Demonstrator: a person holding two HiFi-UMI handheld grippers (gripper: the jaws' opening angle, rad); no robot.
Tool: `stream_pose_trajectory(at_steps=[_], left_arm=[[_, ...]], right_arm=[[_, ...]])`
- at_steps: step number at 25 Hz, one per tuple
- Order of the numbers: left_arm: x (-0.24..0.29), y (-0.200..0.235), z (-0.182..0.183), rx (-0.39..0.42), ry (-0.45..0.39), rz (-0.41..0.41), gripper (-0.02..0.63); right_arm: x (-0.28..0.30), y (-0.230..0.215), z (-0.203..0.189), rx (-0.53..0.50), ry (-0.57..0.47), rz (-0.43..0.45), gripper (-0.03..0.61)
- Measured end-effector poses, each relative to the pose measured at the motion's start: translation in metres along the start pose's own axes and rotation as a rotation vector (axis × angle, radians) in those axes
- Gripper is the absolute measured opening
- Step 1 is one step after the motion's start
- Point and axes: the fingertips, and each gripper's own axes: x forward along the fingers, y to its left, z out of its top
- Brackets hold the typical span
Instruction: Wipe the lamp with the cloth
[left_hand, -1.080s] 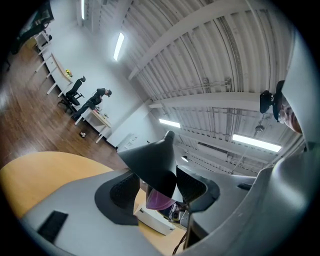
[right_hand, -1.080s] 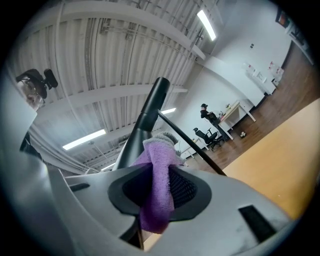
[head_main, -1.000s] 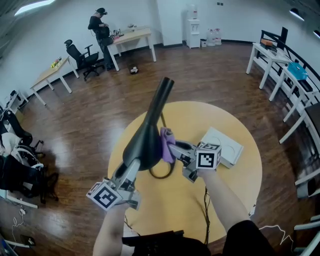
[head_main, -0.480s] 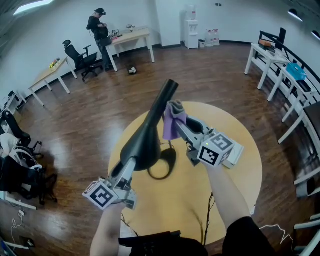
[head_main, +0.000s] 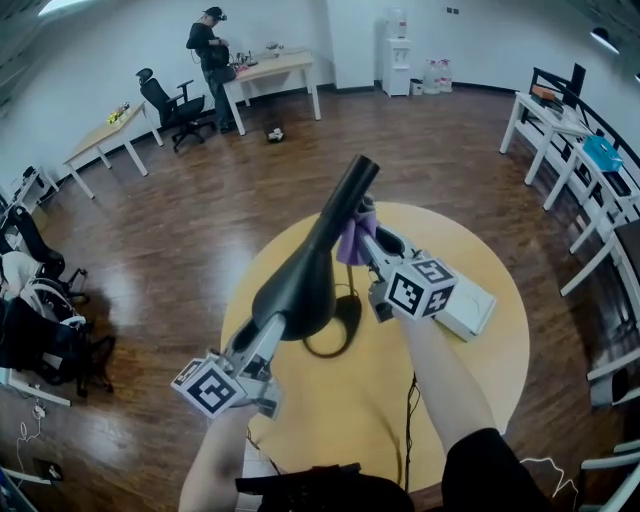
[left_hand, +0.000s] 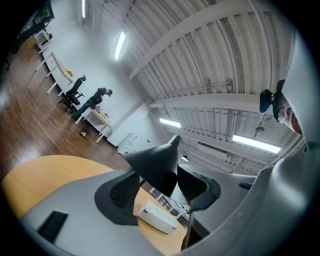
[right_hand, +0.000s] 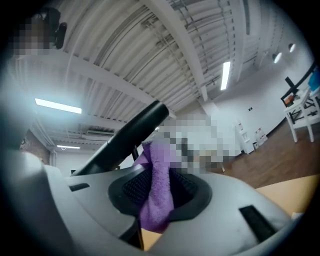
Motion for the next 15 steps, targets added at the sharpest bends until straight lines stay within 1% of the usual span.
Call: stream_pose_trajectory(at_steps=[3,6,9,12,15], left_arm=[[-0.002,0.001,-0.003,-0.023,0.0,-0.009,0.233],[-0.003,-0.001,-0.001,-0.029,-0.002,-0.016,0.233],[-0.006,-0.001,0.003,-0.036,-0.009,-0.024,0.233],[-0.008,-0.004,0.004,-0.051,-0.02,-0.031,0.233],[-0.008,-0.008,0.006,-0.036,-0.034,-0.04,0.229]], right_arm=[[-0.004,0.006,-0.012,-0.027,-0.016,0.02,0.092],[-0.012,0.016,-0.015,-0.143,-0.039,0.025,0.092],[-0.015,0.033,-0.014,-0.257,-0.064,0.053,0.092],[-0.013,0.039,-0.027,-0.305,-0.027,0.079,0.092],[-0.013,0.031,-0.057,-0.324,0.048,0.07,0.094]])
